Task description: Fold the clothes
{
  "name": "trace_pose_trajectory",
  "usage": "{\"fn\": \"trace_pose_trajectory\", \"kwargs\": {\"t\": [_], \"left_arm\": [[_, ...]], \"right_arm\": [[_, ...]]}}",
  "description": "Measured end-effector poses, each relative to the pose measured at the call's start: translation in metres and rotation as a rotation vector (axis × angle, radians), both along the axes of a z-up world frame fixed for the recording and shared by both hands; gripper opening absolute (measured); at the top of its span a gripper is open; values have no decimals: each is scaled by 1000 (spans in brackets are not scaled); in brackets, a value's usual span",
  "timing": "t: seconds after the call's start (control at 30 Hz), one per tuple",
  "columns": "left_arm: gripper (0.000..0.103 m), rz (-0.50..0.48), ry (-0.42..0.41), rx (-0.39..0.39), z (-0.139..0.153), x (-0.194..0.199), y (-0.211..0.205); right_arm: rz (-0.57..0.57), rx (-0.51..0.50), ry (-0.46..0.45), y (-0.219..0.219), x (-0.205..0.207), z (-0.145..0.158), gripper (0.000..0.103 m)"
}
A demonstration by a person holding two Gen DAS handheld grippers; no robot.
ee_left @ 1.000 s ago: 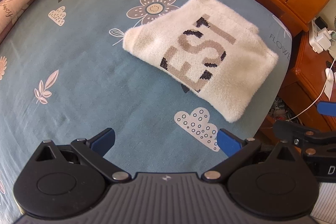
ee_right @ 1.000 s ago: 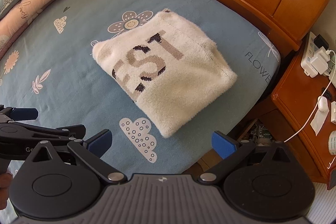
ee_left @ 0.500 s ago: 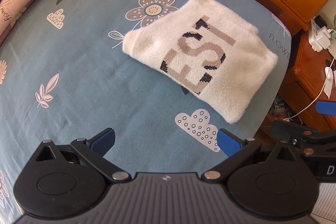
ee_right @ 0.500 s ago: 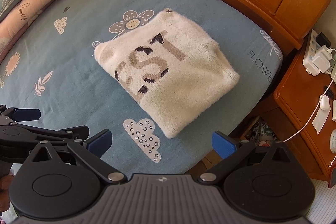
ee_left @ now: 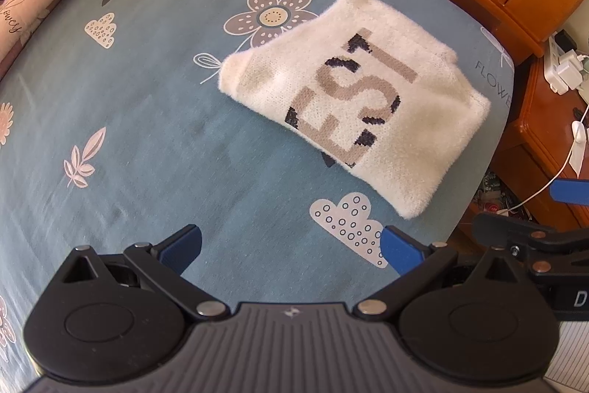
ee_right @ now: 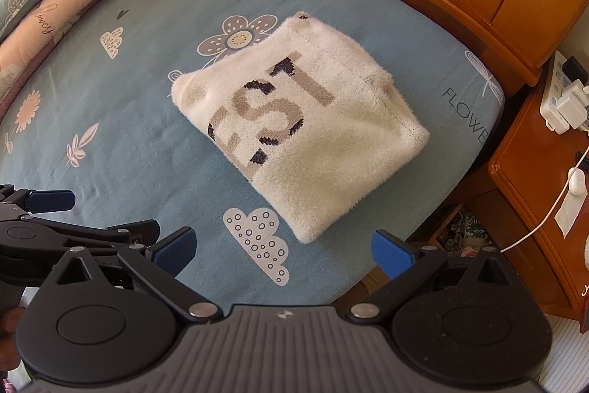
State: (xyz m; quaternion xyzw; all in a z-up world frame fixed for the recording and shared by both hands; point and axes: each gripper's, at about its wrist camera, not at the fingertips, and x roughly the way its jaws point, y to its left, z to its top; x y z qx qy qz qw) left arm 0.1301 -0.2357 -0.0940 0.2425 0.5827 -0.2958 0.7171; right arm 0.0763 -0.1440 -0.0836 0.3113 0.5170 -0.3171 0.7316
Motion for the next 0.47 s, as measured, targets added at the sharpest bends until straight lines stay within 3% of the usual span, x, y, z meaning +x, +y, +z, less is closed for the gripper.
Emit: {"fn": "trace_pose_trajectory", "kwargs": {"t": [0.47], "left_arm": [[102, 1, 9, -8, 0, 1, -1]], "right_arm": [[9, -11, 0, -1, 1, 2, 102]]}}
